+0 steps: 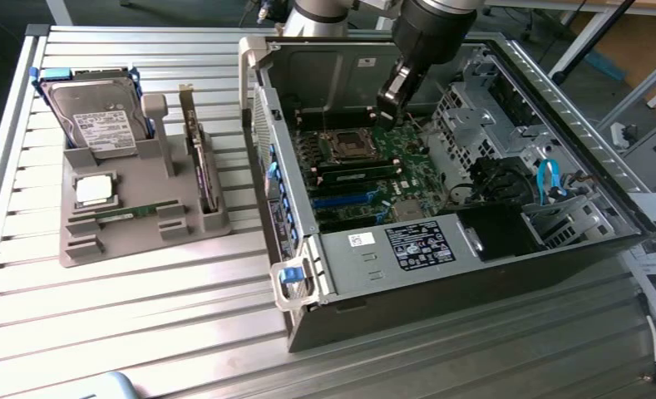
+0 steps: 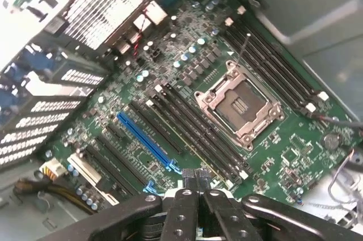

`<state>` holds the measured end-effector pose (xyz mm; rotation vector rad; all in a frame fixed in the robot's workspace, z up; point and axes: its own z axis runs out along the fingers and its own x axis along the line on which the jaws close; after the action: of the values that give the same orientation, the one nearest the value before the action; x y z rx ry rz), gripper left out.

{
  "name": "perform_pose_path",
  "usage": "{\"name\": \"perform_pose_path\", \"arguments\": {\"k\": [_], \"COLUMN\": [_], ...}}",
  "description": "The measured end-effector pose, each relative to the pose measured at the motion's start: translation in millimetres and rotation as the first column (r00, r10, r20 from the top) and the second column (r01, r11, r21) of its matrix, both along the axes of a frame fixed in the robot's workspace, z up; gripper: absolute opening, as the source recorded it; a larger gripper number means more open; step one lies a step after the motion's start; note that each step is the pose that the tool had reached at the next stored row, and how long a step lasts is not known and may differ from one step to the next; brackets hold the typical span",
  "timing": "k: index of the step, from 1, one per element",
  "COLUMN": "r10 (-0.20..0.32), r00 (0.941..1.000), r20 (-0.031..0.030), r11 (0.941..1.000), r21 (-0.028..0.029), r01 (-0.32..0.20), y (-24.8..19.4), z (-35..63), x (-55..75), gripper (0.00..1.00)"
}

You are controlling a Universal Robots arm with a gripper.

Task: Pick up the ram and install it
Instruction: 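Press down the ram until it locks into place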

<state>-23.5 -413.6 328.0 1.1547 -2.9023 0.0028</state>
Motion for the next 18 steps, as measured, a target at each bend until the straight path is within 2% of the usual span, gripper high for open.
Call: {"name": "perform_pose_path", "arguments": {"k": [5,9,15,18], "r10": [-0.074,-0.132,-0.224,-0.269], "r00": [0.9973,0.9912,0.9746,0.9632], "r20": [0.0000,0.0000,0.0000,0.0000], "r11": [0.9973,0.9912,0.9746,0.9632], "r21": [0.0000,0.0000,0.0000,0.0000], "r01": [0.074,0.132,0.224,0.269], "y": [0.0,0.0,0.0,0.0], "z": [0.0,0.0,0.0,0.0], "x": [0.0,0.0,0.0,0.0], "gripper": [0.11,0.11,0.11,0.11]}}
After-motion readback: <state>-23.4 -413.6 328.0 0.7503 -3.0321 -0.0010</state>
